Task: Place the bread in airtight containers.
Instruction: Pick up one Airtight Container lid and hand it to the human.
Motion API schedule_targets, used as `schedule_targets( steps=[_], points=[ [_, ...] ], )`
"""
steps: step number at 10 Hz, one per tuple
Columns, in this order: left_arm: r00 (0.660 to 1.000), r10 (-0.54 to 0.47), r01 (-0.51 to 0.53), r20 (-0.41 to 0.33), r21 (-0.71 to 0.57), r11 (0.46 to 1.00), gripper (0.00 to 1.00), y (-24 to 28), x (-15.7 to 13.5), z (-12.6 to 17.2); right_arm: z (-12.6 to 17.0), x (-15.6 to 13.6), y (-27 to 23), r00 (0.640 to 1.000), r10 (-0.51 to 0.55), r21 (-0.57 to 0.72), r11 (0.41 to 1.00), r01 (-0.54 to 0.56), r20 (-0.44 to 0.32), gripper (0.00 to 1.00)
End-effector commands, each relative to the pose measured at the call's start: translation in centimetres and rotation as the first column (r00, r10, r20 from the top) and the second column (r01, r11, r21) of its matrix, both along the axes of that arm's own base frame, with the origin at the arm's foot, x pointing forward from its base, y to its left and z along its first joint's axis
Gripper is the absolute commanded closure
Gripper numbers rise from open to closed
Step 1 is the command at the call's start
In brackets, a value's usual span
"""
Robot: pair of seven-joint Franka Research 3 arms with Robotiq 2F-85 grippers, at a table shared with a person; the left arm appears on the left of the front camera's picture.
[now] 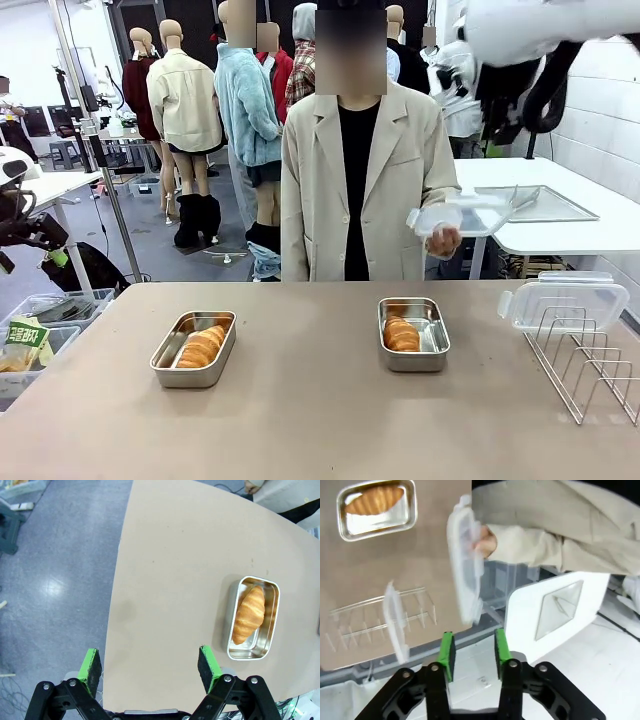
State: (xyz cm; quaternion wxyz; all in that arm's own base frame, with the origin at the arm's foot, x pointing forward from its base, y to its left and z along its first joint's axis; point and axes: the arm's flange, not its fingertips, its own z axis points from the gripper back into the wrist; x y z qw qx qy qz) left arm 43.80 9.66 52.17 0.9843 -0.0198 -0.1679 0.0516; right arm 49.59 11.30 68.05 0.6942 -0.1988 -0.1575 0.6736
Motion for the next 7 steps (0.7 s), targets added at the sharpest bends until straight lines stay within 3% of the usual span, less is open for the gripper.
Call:
schedule_targets(
  steps=[1,2,4,5,6,7],
  points=[
    [1.000,0.005,-0.005,0.001,0.007,1.000,0.00,0.2,0.0,0.1,1.2,-4.7,-3.8,0.999,0.037,0.029,0.999,-0.036,-0.017,0.00],
    [1.000,0.005,-0.005,0.001,0.007,1.000,0.00,0.2,0.0,0.1,1.4,-6.9,-6.1,1.000,-0.001,0.019,1.000,0.001,-0.011,0.00],
    [1.000,0.005,-0.005,0.001,0.007,1.000,0.00,0.2,0.0,0.1,0.0,-8.7,-11.3,0.996,-0.026,-0.004,1.000,0.026,-0.082,0.00],
    [1.000,0.005,-0.005,0.001,0.007,1.000,0.00,0.2,0.0,0.1,-1.3,-8.2,-13.2,0.990,-0.043,0.005,0.999,0.044,-0.135,0.00],
    [1.000,0.005,-0.005,0.001,0.007,1.000,0.00,0.2,0.0,0.1,-5.4,-5.5,-16.1,0.980,-0.011,0.032,0.999,0.018,-0.200,0.00],
    [1.000,0.005,-0.005,0.001,0.007,1.000,0.00,0.2,0.0,0.1,-5.7,-5.1,-16.1,0.978,-0.006,0.034,0.999,0.013,-0.211,0.00]
  ],
)
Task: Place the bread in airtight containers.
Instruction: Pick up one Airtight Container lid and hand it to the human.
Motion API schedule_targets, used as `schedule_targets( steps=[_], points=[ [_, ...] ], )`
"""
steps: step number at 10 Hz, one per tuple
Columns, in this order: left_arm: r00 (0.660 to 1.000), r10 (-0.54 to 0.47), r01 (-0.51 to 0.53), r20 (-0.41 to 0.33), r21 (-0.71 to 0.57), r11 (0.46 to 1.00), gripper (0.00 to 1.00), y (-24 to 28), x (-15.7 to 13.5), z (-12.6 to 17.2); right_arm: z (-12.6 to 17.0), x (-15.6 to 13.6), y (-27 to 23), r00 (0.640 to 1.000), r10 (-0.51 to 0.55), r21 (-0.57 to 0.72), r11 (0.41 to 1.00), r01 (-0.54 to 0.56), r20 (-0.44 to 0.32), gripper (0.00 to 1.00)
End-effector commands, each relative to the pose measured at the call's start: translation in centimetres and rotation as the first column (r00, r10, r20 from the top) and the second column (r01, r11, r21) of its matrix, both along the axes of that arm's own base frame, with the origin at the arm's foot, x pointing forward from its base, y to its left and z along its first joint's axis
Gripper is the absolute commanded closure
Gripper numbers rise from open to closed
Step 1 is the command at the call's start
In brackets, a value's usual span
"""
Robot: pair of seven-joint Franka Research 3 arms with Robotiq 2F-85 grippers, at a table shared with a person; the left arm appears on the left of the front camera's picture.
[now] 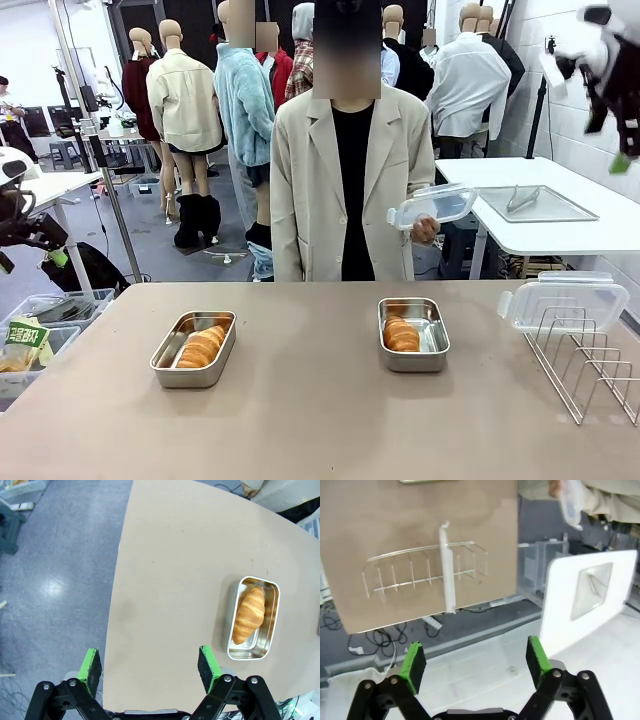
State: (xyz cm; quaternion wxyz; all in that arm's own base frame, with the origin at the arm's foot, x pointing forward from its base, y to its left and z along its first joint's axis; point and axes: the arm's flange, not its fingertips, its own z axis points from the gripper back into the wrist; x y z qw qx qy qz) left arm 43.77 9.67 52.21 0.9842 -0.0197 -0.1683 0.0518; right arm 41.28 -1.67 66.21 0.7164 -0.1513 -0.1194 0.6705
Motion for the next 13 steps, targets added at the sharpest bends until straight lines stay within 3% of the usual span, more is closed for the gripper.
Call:
schedule_targets(
  steps=[1,3,6,10,12,13],
  points=[
    [1.000,0.004,-0.004,0.000,0.007,1.000,0.00,0.2,0.0,0.1,-3.9,3.2,-3.1,0.996,0.026,0.015,1.000,-0.025,-0.089,0.00],
    [1.000,0.004,-0.004,0.000,0.007,1.000,0.00,0.2,0.0,0.1,-6.2,5.1,-3.5,0.990,-0.072,0.012,0.997,0.074,-0.120,0.00],
    [1.000,0.004,-0.004,0.000,0.007,1.000,0.00,0.2,0.0,0.1,-10.7,7.4,-4.5,0.975,-0.100,0.057,0.992,0.114,-0.199,0.00],
    [1.000,0.004,-0.004,0.000,0.007,1.000,0.00,0.2,0.0,0.1,-15.4,7.6,-4.3,0.960,-0.119,0.071,0.988,0.141,-0.253,0.00],
    [1.000,0.004,-0.004,0.000,0.007,1.000,0.00,0.2,0.0,0.1,-15.9,7.0,-4.1,0.952,-0.138,0.085,0.982,0.167,-0.273,0.00],
    [1.000,0.004,-0.004,0.000,0.007,1.000,0.00,0.2,0.0,0.1,-15.0,6.2,-4.3,0.948,-0.224,0.081,0.966,0.247,-0.228,0.00]
  ],
)
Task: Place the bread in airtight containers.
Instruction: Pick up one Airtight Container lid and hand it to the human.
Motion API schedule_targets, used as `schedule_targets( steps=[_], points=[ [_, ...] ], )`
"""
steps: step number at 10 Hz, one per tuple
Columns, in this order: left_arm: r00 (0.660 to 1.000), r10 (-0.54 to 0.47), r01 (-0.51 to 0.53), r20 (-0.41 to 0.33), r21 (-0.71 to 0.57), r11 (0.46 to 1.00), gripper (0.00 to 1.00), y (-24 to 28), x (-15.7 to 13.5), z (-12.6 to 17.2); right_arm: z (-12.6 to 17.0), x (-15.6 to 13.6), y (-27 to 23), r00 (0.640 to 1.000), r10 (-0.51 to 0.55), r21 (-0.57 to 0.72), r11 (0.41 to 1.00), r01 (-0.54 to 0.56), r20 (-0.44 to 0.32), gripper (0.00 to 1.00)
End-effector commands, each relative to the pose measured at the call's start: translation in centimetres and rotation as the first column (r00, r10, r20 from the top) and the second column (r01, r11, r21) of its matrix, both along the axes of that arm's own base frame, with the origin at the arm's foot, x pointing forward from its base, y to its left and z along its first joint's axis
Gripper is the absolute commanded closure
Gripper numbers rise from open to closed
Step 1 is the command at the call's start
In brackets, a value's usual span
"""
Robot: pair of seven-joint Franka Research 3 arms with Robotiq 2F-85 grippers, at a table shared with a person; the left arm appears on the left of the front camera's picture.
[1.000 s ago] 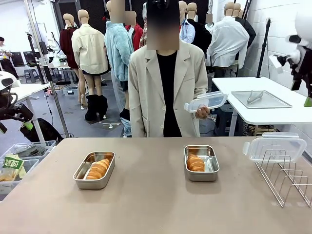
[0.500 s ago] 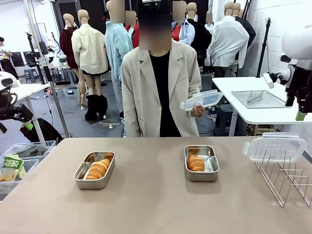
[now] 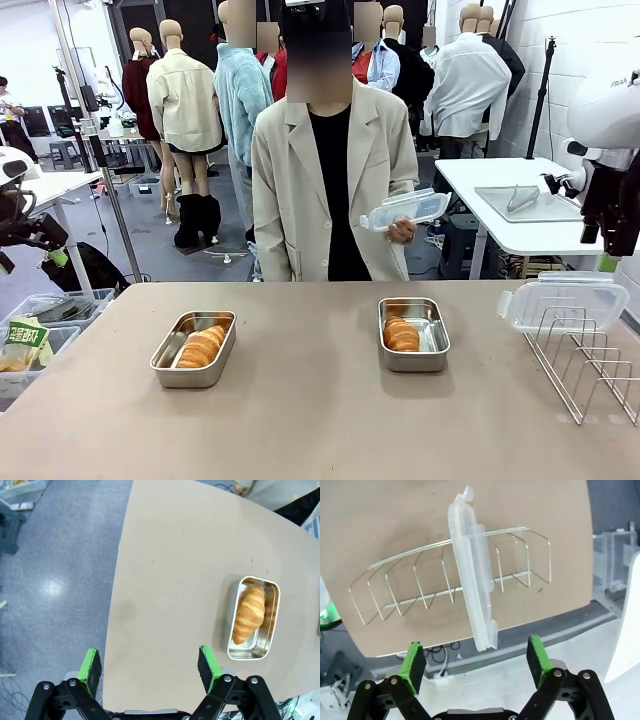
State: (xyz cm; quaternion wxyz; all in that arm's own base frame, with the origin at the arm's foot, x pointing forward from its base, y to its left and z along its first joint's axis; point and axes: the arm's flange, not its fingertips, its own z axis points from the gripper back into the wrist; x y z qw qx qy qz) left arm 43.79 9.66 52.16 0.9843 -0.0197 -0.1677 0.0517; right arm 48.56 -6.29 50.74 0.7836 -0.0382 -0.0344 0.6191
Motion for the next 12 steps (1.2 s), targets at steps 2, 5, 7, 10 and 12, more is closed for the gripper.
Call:
schedule_targets(
  steps=[2,5,7,10,12],
  points=[
    [1.000,0.005,-0.005,0.001,0.007,1.000,0.00,0.18,-0.02,0.13,-0.31,0.19,0.09,0.999,0.041,-0.004,0.999,-0.041,-0.009,0.00],
    [1.000,0.005,-0.005,0.001,0.007,1.000,0.00,0.18,-0.02,0.13,-0.31,0.19,0.09,0.999,0.041,-0.004,0.999,-0.041,-0.009,0.00],
    [1.000,0.005,-0.005,0.001,0.007,1.000,0.00,0.18,-0.02,0.13,-0.31,0.19,0.09,0.999,0.041,-0.004,0.999,-0.041,-0.009,0.00],
    [1.000,0.005,-0.005,0.001,0.007,1.000,0.00,0.18,-0.02,0.13,-0.31,0.19,0.09,0.999,0.041,-0.004,0.999,-0.041,-0.009,0.00],
    [1.000,0.005,-0.005,0.001,0.007,1.000,0.00,0.18,-0.02,0.13,-0.31,0.19,0.09,0.999,0.041,-0.004,0.999,-0.041,-0.009,0.00]
  ],
)
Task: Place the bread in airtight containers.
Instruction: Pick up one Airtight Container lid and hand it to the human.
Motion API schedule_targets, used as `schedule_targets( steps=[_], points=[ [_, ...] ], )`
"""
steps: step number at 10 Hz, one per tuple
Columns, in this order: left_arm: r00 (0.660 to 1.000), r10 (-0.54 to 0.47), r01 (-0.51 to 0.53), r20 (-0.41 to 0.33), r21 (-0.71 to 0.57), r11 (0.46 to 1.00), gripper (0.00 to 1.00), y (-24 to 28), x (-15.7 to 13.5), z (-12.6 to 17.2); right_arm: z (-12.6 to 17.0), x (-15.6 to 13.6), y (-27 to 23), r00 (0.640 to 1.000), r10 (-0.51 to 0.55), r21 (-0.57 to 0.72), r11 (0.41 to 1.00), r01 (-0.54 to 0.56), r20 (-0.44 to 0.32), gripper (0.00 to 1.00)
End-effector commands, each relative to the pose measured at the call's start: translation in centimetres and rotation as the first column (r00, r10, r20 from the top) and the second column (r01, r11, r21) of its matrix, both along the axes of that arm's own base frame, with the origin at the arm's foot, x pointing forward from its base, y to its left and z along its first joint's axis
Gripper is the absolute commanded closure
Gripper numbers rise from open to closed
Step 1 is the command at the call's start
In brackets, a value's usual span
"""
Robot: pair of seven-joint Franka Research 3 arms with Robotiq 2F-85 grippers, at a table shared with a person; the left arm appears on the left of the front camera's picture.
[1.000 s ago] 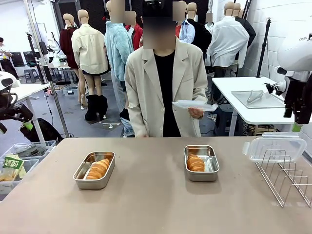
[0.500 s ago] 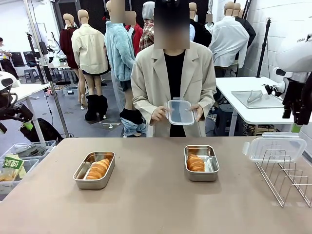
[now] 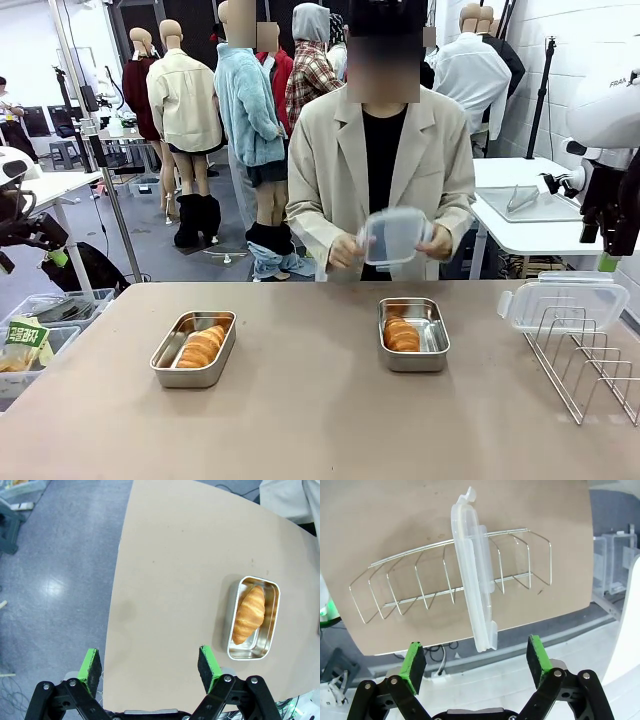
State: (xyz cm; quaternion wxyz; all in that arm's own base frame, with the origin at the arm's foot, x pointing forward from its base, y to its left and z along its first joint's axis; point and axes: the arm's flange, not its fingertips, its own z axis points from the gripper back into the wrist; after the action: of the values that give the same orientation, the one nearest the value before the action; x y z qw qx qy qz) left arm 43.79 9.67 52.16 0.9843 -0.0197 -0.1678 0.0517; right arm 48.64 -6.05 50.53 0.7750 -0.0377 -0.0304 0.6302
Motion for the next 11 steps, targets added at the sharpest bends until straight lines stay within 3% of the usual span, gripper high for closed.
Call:
schedule_targets(
  steps=[1,11],
  points=[
    [1.000,0.005,-0.005,0.001,0.007,1.000,0.00,0.18,-0.02,0.12,-0.10,0.12,-0.14,1.000,0.014,0.002,1.000,-0.014,-0.002,0.00],
    [1.000,0.005,-0.005,0.001,0.007,1.000,0.00,0.18,-0.02,0.12,-0.10,0.12,-0.14,1.000,0.014,0.002,1.000,-0.014,-0.002,0.00]
  ],
)
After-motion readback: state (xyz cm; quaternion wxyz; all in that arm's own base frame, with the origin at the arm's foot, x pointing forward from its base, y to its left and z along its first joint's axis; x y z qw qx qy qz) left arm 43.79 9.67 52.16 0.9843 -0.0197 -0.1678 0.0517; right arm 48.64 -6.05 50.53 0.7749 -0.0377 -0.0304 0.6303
